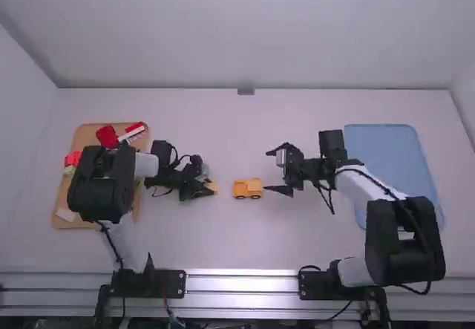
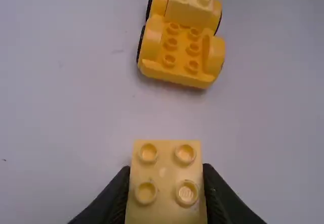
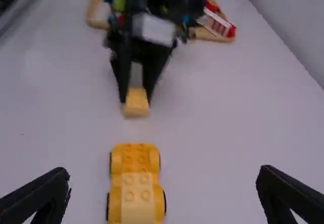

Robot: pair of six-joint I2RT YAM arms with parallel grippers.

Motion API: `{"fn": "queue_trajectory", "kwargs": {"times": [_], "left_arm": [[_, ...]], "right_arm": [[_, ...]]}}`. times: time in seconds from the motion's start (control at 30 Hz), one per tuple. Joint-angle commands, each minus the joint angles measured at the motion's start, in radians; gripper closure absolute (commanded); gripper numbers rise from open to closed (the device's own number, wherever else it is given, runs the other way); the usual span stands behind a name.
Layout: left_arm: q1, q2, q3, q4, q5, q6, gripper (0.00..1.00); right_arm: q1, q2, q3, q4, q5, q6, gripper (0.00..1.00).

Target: Assemble lego blocks to make yellow taxi

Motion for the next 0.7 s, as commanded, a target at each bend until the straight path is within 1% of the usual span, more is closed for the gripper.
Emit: {"fn": "queue_trajectory", "kwargs": {"times": [0.0,0.03,0.07,0.1,0.13,0.2,0.23,0.27,0.37,0.43,0.47,0.5,0.57,0.67], "left_arm": [[-0.029,-0.1,-0.022,-0.006,0.029,0.02,0.84],[-0.033,-0.109,-0.025,-0.003,0.028,0.02,0.84],[-0.061,-0.148,-0.042,0.023,0.017,0.014,0.84],[-0.068,-0.156,-0.046,0.031,0.013,0.01,0.84],[-0.104,-0.181,-0.063,0.074,-0.012,-0.035,0.84],[-0.167,-0.205,-0.083,0.146,-0.082,-0.132,0.85],[-0.173,-0.206,-0.084,0.151,-0.087,-0.14,0.85],[-0.211,-0.213,-0.092,0.185,-0.123,-0.187,0.86],[-0.259,-0.215,-0.099,0.239,-0.154,-0.244,0.89],[-0.27,-0.214,-0.105,0.266,-0.151,-0.256,0.9],[-0.27,-0.214,-0.105,0.266,-0.151,-0.256,0.9],[-0.27,-0.214,-0.109,0.279,-0.139,-0.257,0.91],[-0.265,-0.202,-0.128,0.343,-0.094,-0.266,0.9],[-0.273,-0.185,-0.157,0.438,-0.09,-0.352,0.89]], "right_arm": [[-0.002,-0.018,-0.108,0.128,0.001,0.219,0.01],[-0.001,-0.016,-0.122,0.153,0.001,0.23,0.01],[0.008,-0.005,-0.175,0.264,0.002,0.28,0.01],[0.012,0.0,-0.185,0.286,0.003,0.288,0.01],[0.026,0.023,-0.218,0.365,0.005,0.31,0.01],[0.047,0.074,-0.243,0.448,0.005,0.311,0.01],[0.048,0.08,-0.244,0.454,0.005,0.31,0.01],[0.061,0.129,-0.241,0.496,0.004,0.31,0.01],[0.079,0.251,-0.189,0.526,0.001,0.291,0.01],[0.091,0.361,-0.115,0.522,-0.013,0.24,0.01],[0.091,0.361,-0.115,0.522,-0.013,0.24,0.01],[0.092,0.394,-0.092,0.522,-0.035,0.223,0.01],[0.087,0.462,-0.045,0.521,-0.107,0.165,0.01],[0.087,0.518,-0.006,0.522,-0.132,0.135,0.01]]}}
